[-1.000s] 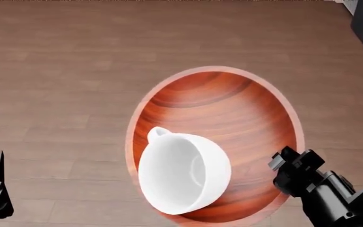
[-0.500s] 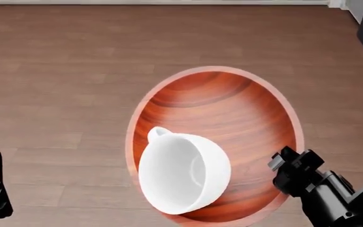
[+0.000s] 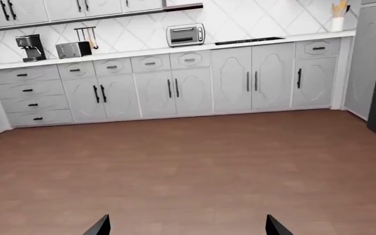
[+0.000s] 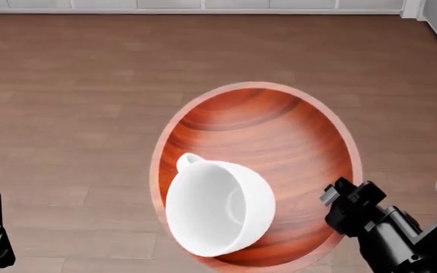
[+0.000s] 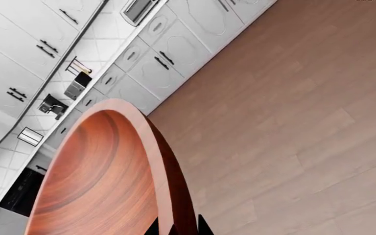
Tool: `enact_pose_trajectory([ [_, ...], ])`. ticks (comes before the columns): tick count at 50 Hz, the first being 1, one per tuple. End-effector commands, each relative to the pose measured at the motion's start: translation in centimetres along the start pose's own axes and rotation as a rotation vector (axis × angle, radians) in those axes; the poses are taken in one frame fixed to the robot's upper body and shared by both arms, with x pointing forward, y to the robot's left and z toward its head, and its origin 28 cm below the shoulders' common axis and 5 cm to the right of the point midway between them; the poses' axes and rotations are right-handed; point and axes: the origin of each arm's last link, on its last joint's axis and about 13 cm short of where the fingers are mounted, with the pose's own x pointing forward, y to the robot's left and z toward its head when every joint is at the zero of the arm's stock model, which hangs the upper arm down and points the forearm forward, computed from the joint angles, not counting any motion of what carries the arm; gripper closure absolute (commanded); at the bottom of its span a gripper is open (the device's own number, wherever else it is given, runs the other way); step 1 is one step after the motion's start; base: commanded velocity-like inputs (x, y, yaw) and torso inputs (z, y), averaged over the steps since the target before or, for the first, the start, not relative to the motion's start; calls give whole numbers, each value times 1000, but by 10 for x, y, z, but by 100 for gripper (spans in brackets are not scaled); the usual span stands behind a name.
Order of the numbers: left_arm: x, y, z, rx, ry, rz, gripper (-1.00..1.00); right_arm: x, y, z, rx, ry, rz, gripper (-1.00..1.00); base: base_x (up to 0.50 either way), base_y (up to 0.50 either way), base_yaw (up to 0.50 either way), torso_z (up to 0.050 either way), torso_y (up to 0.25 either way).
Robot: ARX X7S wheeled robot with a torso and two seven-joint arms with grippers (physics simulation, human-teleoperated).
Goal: Place the cup inside the bowl on the dining table and move the bowl to any counter.
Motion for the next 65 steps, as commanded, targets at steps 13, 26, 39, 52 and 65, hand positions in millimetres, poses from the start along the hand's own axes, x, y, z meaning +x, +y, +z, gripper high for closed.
enact_pose_trajectory([
  [13,-3,4,0,-9,-26,-19,-100,6,-2,-8,22,-7,43,100,500,-1,0,0,2],
  [26,0,-1,1,-9,-29,-21,-100,6,-2,-7,23,-9,49,100,500,-1,0,1,2],
  [39,0,2,4,-6,-36,-23,-100,6,5,1,28,-23,64,100,500,-1,0,0,2],
  [52,0,2,6,-12,-42,-21,-100,5,14,9,23,-37,75,100,500,-1,0,0,2],
  [65,0,1,4,-11,-42,-20,-100,4,14,8,27,-40,77,100,500,-1,0,1,2],
])
